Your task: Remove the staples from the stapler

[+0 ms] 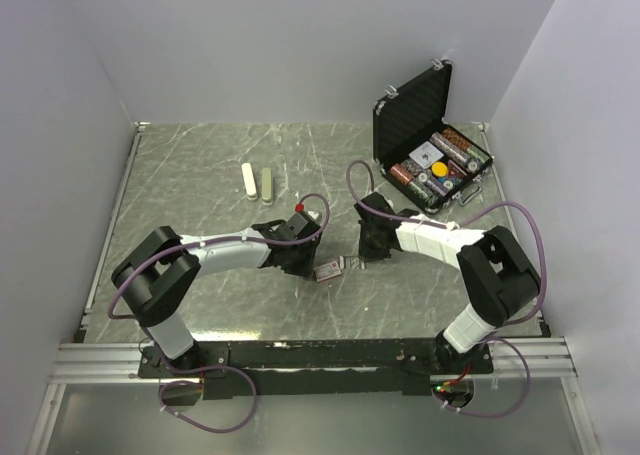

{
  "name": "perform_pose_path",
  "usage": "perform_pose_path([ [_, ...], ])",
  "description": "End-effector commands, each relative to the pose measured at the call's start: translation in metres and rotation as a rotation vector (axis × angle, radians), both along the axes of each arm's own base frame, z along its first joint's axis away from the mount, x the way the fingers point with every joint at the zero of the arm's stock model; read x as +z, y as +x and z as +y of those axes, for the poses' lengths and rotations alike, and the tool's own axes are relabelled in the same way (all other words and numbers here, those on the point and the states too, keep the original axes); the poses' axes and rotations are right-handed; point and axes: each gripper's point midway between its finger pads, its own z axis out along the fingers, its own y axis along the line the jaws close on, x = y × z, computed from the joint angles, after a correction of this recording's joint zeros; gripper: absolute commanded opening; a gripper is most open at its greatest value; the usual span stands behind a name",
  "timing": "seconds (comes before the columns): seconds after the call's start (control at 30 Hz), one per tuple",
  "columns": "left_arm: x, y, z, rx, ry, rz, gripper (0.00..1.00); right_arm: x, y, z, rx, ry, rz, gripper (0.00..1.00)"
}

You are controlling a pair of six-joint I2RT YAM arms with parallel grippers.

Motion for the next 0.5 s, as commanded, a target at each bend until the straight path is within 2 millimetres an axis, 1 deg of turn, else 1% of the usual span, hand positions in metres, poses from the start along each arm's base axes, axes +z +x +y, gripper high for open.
perform_pose_path([
  [0.0,-0.02,-0.014,0.01,-0.002,0.06,0.058,0.3,0.009,-0.009,-0.002,-0.023,-0.003,-0.013,0.0],
  [0.3,-0.02,-0.015,0.012,0.004,0.058,0.055,0.29,0.011,-0.02,-0.006,-0.026,-0.019,-0.017,0.0],
  [0.47,-0.02,-0.017,0.012,-0.001,0.057,0.055,0.29,0.008,-0.024,-0.005,-0.025,-0.022,-0.012,0.0],
])
